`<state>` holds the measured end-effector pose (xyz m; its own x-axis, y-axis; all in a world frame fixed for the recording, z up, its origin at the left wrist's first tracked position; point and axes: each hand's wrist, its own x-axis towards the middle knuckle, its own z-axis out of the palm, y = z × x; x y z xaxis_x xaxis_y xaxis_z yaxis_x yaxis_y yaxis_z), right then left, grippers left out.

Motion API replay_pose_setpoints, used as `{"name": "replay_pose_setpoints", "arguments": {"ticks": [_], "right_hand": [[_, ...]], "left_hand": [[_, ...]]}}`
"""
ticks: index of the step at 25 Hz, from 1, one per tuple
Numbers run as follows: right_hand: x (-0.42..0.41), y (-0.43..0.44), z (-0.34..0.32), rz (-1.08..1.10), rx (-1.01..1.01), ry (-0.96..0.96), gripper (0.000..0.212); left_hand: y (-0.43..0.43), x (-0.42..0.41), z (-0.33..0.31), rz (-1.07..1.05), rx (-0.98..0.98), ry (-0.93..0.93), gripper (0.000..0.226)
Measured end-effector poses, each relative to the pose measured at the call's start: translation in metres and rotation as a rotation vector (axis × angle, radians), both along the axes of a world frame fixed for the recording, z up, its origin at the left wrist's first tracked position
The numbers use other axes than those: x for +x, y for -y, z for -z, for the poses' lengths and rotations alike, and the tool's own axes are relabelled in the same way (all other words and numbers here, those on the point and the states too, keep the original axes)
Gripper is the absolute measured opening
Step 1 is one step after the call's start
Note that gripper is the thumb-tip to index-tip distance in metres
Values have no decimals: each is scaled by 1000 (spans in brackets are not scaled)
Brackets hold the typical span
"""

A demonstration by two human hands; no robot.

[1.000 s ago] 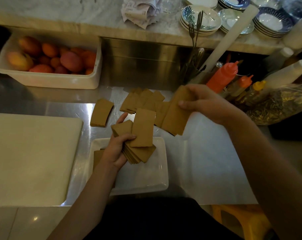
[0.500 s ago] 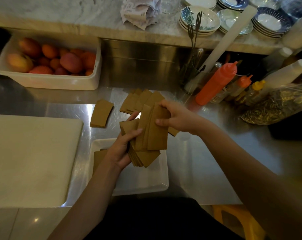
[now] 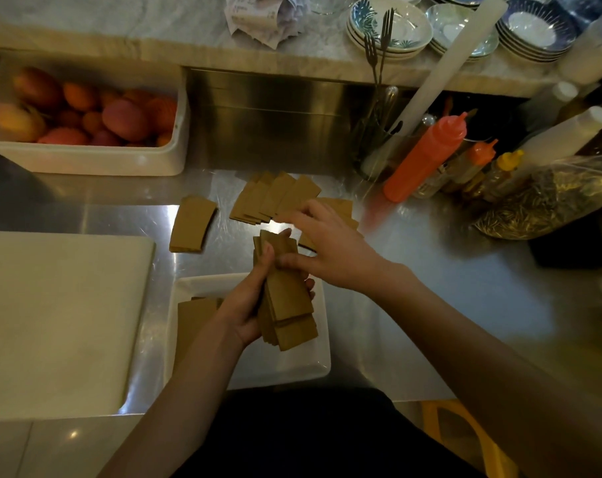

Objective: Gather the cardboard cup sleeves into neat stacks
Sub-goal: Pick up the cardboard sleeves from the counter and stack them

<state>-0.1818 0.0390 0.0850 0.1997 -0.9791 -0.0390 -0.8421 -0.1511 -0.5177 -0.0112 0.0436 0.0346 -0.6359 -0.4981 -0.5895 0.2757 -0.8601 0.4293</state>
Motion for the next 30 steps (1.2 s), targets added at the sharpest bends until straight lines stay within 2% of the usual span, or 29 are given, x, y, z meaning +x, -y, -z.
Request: {"name": "replay_pose_setpoints", "arguments": {"ticks": [4,6,8,12,15,20,23,27,30], "right_hand": [[-30,3,23,284,67,207,49],[-54,3,46,382,178,180,52],[-73,4,67,424,308,72,55],[-86,15,88,314,403,-163,62],[-80,32,102,248,428,-263,61],[-68,54,125,131,385,-438,52],[-63,63,126,32,330,-523,55],[-64,65,129,121,396,-379,58],[-74,64,129,235,452,-170,35]], "left_hand": [[5,3,5,-70,-7,-125,64],[8,5,10,-147,48,-187,67],[13,7,15,-213,92,-227,73],[18,1,21,-237,115,-238,74],[22,-1,21,-260,148,-204,72],[31,-7,17,-247,136,-188,68],[36,-9,15,-232,119,-183,64],[39,-11,14,-206,111,-148,66],[41,-11,14,-199,102,-147,66]]}}
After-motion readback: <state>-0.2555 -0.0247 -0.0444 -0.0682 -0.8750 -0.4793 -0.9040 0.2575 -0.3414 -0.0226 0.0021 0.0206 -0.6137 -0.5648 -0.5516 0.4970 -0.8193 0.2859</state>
